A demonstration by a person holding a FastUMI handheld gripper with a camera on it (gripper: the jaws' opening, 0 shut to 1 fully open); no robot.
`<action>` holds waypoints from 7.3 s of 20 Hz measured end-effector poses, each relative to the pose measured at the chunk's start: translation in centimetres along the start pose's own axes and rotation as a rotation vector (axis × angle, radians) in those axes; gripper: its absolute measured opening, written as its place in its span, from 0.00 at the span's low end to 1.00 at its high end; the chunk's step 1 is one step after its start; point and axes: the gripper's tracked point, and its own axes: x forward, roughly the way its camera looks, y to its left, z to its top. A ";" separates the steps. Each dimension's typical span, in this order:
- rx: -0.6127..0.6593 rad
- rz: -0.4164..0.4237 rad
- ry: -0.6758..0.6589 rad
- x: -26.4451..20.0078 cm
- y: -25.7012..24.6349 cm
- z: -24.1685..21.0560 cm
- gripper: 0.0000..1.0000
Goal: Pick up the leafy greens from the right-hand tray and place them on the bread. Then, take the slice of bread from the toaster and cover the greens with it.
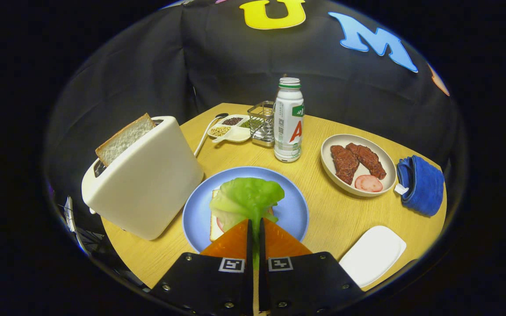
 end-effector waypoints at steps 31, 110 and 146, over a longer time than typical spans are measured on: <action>-0.031 -0.063 -0.399 -5.8 3.8 1.0 0.40; 0.099 -0.193 -0.740 -12.4 8.9 7.9 0.04; 0.104 -0.113 -0.595 -2.7 7.9 3.4 0.07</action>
